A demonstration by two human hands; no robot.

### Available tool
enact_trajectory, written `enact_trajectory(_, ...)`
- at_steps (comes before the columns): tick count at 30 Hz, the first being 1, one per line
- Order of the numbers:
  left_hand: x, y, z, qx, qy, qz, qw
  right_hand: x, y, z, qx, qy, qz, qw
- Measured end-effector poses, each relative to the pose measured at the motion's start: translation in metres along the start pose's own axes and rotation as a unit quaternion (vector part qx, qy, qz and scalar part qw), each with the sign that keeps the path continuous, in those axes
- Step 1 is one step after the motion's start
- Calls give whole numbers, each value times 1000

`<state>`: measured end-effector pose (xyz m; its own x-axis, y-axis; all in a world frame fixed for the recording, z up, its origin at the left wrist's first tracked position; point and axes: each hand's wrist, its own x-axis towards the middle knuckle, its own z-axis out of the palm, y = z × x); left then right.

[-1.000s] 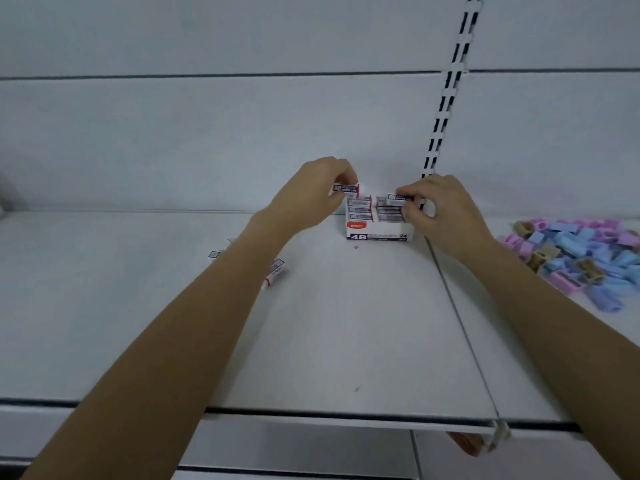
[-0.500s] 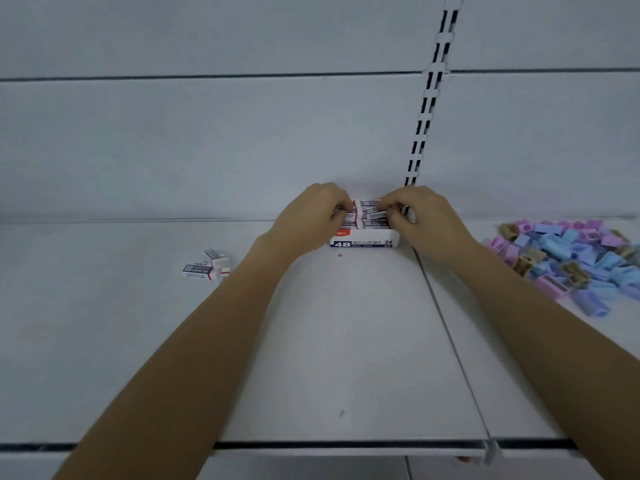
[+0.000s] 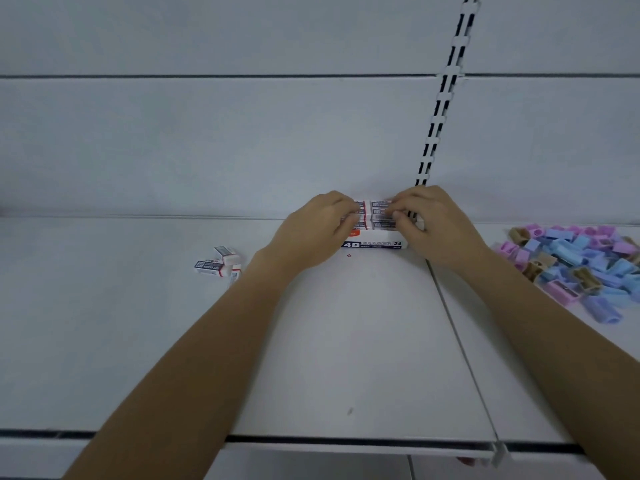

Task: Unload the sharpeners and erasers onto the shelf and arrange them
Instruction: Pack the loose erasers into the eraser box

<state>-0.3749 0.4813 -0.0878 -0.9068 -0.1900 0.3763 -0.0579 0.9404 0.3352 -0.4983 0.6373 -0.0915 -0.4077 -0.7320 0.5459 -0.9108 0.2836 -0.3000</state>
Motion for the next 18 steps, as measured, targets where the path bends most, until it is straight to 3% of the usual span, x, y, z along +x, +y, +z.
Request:
enact_trajectory(12, 0, 7, -4, 47, -33, -13, 998, 2, -4, 1, -43, -37, 28, 998)
enact_trajectory(18, 7, 4, -31, 50, 11, -17, 999, 5, -34, 1, -22, -17, -43, 999)
